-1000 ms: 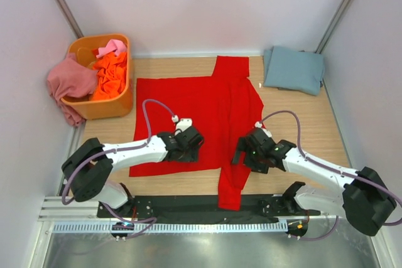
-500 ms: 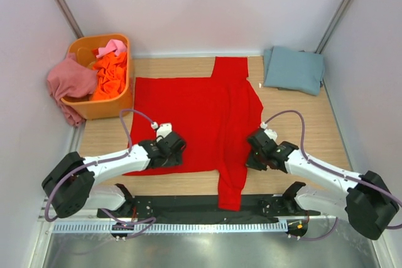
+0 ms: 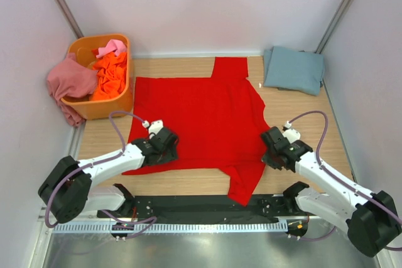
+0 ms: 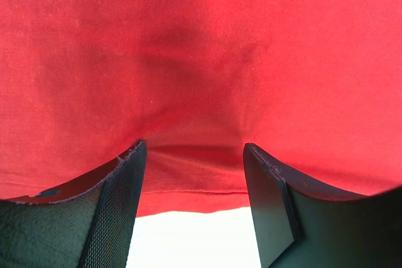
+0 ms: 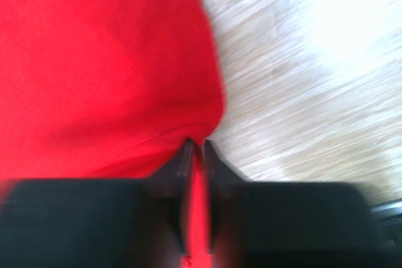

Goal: Fold and stack the t-shirts
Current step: Flatten the tshirt out

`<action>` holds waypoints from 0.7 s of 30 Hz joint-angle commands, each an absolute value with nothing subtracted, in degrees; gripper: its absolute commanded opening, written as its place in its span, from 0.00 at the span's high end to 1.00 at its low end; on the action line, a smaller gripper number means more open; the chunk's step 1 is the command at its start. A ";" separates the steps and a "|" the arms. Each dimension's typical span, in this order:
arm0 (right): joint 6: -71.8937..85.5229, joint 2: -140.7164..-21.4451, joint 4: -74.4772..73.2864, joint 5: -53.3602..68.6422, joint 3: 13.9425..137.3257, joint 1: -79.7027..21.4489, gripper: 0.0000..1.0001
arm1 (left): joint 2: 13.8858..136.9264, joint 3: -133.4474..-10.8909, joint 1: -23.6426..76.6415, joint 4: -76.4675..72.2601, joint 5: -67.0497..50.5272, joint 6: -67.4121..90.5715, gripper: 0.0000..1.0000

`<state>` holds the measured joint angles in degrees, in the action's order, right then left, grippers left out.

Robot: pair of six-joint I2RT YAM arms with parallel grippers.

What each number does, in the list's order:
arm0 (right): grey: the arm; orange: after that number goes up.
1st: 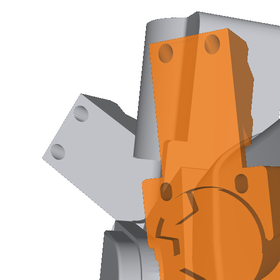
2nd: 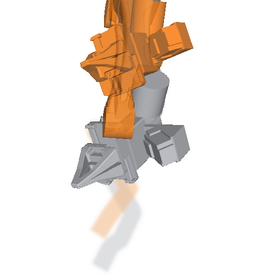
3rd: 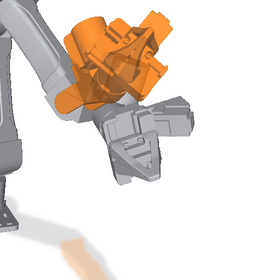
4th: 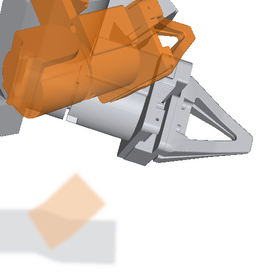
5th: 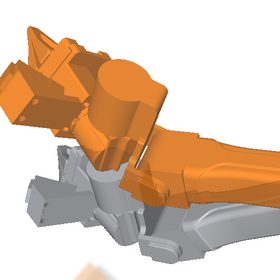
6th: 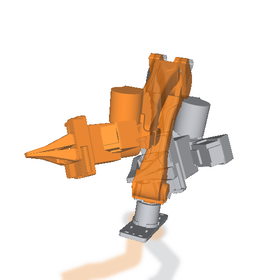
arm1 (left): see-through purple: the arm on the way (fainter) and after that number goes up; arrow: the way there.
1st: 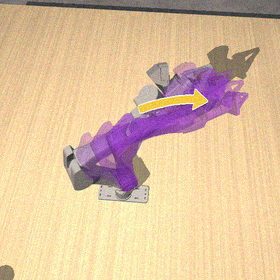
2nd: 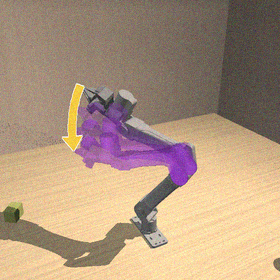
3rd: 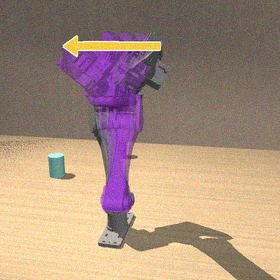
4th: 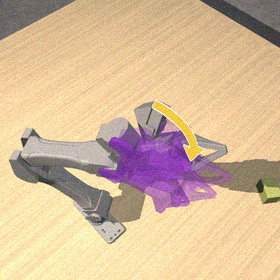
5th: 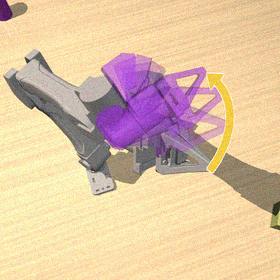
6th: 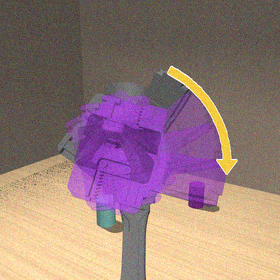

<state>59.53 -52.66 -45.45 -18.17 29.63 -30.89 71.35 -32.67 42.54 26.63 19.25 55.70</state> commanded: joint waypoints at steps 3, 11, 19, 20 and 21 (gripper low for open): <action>55.82 -53.17 -42.81 -14.88 31.90 -27.68 0.56 | 70.50 -34.26 42.36 33.74 18.81 54.58 0.34; 57.30 -52.57 -52.11 -19.69 40.51 -38.03 0.32 | 69.17 -46.38 53.15 45.26 26.62 53.96 0.31; 64.68 -46.67 -52.02 -19.57 36.64 -43.24 0.37 | 77.77 -55.62 66.95 33.15 20.31 55.81 0.35; 65.12 -45.97 -53.77 -20.90 37.35 -43.24 0.37 | 81.52 -56.50 68.10 31.66 19.43 55.90 0.36; 65.39 -44.49 -54.83 -22.57 38.22 -43.24 0.36 | 83.56 -57.64 68.99 30.07 19.34 56.07 0.38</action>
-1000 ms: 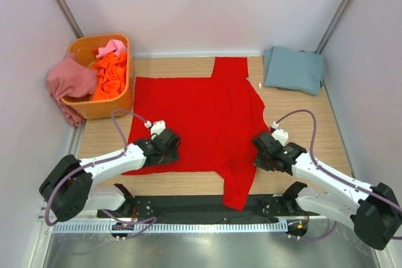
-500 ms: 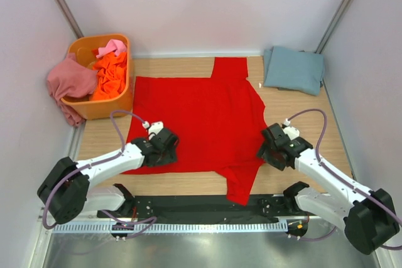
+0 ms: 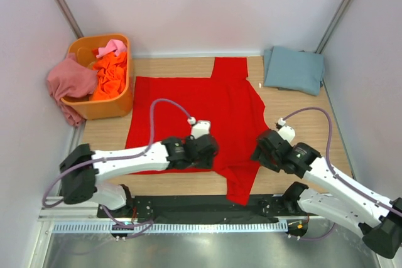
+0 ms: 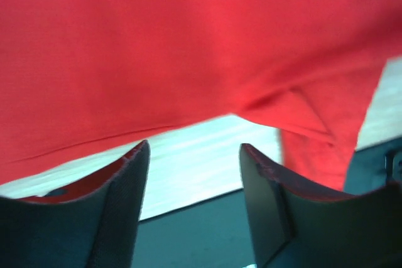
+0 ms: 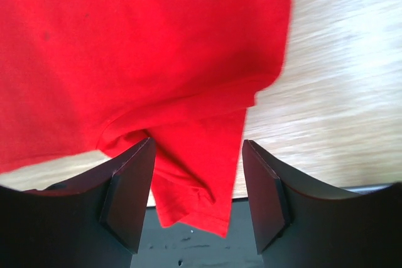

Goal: Fold and stack the t-shirts
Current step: Flatten the tshirt out

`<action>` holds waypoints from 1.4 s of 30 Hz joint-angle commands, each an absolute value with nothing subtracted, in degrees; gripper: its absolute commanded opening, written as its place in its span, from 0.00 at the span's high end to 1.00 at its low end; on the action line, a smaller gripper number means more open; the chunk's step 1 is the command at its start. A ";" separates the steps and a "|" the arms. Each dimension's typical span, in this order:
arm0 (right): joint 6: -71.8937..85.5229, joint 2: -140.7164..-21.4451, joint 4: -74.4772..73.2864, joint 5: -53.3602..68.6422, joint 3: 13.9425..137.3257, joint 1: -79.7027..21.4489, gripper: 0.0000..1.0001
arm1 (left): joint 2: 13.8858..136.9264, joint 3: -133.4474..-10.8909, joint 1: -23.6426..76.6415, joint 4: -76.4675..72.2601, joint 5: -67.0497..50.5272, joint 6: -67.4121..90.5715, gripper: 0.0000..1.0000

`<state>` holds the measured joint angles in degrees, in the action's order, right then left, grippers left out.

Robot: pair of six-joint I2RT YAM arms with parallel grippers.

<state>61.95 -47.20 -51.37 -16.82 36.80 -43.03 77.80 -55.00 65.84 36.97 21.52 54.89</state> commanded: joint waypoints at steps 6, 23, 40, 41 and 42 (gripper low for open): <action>66.18 -39.21 -61.60 -36.55 50.08 -43.24 0.37 | 100.25 -70.73 76.46 27.94 18.55 51.60 0.49; 63.72 -36.30 -67.67 -42.63 57.30 -43.15 0.36 | 115.65 -86.74 82.35 41.12 18.01 56.51 0.48; 62.93 -34.19 -68.20 -42.72 56.69 -43.16 0.37 | 119.27 -90.61 82.71 45.35 21.18 56.51 0.76; 62.84 -34.28 -68.20 -42.71 56.60 -43.15 0.37 | 119.01 -90.79 82.79 45.87 21.27 56.60 0.77; 62.84 -34.28 -68.12 -42.71 56.43 -43.15 0.37 | 118.74 -91.05 82.79 46.05 21.27 56.60 0.78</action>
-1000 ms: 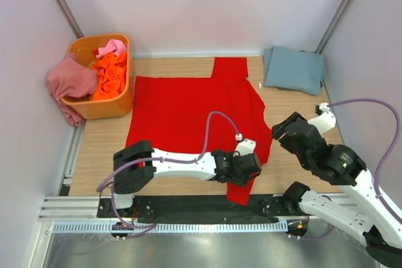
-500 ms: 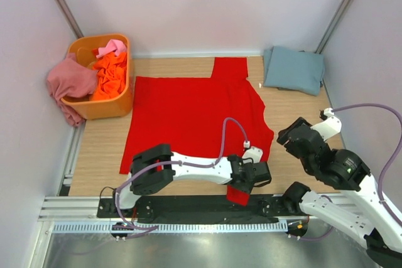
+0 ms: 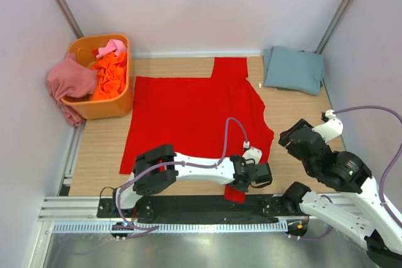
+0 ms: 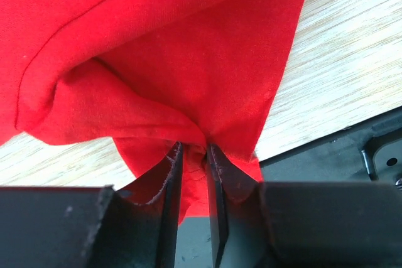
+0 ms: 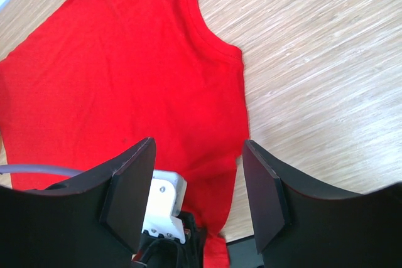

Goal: Fold and stack the t-shirts
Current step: Flatten the tshirt out

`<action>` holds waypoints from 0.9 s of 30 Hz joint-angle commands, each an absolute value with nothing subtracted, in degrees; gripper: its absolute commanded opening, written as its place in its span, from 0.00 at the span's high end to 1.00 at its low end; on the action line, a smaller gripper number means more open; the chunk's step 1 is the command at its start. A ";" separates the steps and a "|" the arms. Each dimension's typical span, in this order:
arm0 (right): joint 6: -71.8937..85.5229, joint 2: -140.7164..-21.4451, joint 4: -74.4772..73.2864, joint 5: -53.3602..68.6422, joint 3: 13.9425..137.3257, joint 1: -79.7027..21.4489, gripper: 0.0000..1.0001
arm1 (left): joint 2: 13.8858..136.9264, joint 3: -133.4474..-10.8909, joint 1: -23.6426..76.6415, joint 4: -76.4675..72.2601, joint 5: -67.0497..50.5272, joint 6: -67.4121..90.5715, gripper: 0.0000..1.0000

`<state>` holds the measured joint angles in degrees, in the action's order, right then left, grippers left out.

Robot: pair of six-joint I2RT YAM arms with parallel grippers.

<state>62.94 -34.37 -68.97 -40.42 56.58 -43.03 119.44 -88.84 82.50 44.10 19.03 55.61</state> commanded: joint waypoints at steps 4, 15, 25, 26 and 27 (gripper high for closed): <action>62.14 -35.24 -67.33 -41.49 55.46 -43.15 0.37 | 117.42 -91.58 83.06 46.67 21.27 56.78 0.77; 61.52 -36.65 -65.13 -39.73 53.70 -43.15 0.37 | 115.40 -90.44 83.06 46.67 21.80 57.30 0.86; 61.35 -36.91 -64.60 -39.55 52.91 -43.15 0.37 | 114.26 -90.18 83.06 46.58 22.32 57.74 1.00; 61.35 -36.91 -64.43 -39.46 52.74 -43.15 0.37 | 113.65 -90.09 83.06 47.02 22.85 58.01 1.00; 61.26 -37.09 -64.25 -39.29 52.47 -43.15 0.37 | 112.86 -89.57 83.06 47.02 23.03 58.70 1.00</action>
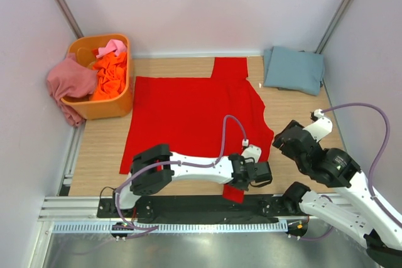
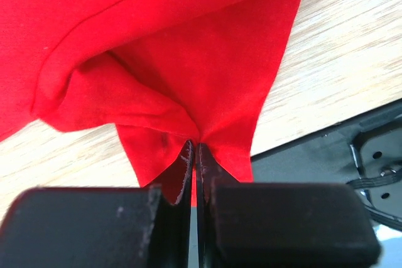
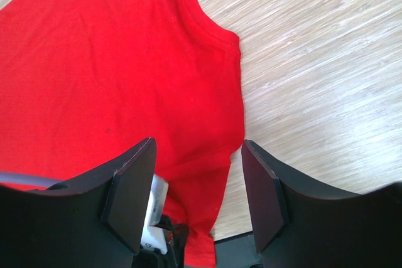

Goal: Fold and stack the t-shirts
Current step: Flatten the tshirt out, then fold the tshirt

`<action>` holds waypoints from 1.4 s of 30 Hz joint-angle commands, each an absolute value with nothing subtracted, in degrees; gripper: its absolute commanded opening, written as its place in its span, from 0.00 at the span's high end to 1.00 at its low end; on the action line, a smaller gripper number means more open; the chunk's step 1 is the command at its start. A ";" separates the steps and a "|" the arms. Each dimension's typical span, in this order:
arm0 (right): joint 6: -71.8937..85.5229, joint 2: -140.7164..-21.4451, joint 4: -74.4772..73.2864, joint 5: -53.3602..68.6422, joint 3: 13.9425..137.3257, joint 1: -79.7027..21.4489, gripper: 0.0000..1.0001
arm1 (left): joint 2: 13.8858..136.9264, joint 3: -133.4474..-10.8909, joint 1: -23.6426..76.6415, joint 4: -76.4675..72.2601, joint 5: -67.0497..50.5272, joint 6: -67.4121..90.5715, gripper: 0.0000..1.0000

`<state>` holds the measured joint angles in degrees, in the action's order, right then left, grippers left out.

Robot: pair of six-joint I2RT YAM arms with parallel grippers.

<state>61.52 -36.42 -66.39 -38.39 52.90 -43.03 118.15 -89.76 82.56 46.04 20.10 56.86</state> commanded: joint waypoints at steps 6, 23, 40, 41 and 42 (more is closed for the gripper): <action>60.91 -38.41 -62.76 -37.71 51.15 -43.15 0.37 | 103.55 -85.36 82.97 47.02 25.57 61.61 1.00; 55.03 -45.79 -51.17 -24.28 45.71 -43.15 0.38 | 77.71 -53.01 82.09 39.63 19.95 79.45 0.30; 66.25 -71.45 -45.70 -13.10 45.09 -75.83 0.44 | 51.86 -51.68 59.77 56.16 31.99 64.69 0.07; 67.31 -73.20 -45.36 -12.49 44.83 -78.89 0.44 | 51.86 -51.68 58.63 56.68 32.17 64.34 0.06; 68.46 -74.00 -45.00 -11.96 44.56 -80.58 0.44 | 51.94 -51.59 57.93 57.73 32.17 63.12 0.06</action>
<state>62.24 -72.34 -42.72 -10.59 43.03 -76.55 51.94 -52.25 59.72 55.48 30.02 67.70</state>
